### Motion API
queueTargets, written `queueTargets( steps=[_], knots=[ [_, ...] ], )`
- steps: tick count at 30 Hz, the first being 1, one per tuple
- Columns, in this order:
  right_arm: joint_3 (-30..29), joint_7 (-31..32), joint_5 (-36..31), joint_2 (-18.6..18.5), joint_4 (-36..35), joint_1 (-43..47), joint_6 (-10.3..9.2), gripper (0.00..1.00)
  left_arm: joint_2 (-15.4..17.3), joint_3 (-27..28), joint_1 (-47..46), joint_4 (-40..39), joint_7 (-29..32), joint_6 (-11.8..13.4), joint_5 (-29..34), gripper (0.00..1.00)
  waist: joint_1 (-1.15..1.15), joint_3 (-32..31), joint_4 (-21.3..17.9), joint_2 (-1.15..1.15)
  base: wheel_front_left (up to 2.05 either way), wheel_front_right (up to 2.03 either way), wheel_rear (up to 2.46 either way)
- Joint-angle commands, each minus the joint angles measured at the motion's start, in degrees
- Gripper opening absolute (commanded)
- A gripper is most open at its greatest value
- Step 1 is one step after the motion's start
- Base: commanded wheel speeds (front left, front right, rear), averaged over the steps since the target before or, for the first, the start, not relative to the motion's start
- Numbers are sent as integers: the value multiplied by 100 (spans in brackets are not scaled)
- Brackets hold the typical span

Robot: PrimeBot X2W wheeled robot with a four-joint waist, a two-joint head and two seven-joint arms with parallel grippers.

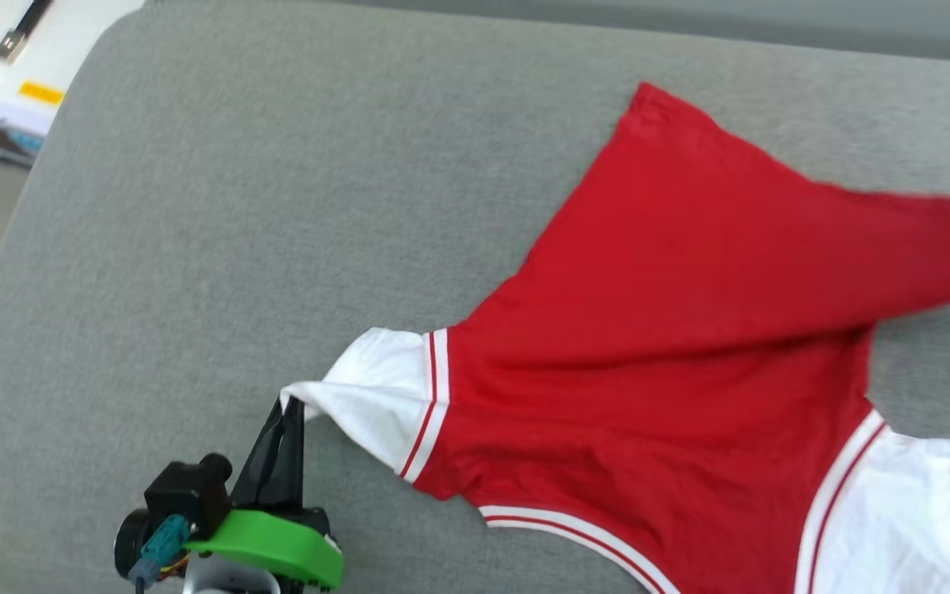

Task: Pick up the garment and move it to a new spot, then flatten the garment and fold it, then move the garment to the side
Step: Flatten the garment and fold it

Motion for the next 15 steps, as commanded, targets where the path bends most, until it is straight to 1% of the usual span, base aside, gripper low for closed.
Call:
queueTargets(
  steps=[1, 5, 8, 13, 15],
  knots=[
    [-82, -82, 50, -38, -60, 340, -4, 0, 51, 28, 115, -1, 4, 49, 12, 0, 0, -459, -461, 0, 0, 0, 0],
    [-448, -299, 133, -7, -210, 1326, -4, 0, 115, 66, 281, -19, 29, 92, -9, 0, 0, -600, -640, 0, 0, 0, 0],
    [-807, -430, 155, 137, -276, 2059, -4, 0, 149, 76, 347, -27, 48, 115, -17, 0, 0, -666, -705, 0, 0, 0, 0],
    [-1502, -612, 81, 616, -343, 3359, -4, 0, 196, 70, 402, -41, 70, 133, -27, 0, 0, -701, -754, 0, 0, 0, 0],
    [-1772, -652, 16, 925, -342, 3877, -4, 0, 213, 54, 394, -39, 79, 127, -28, 0, 0, -680, -738, 0, 0, 0, 0]
  ],
)
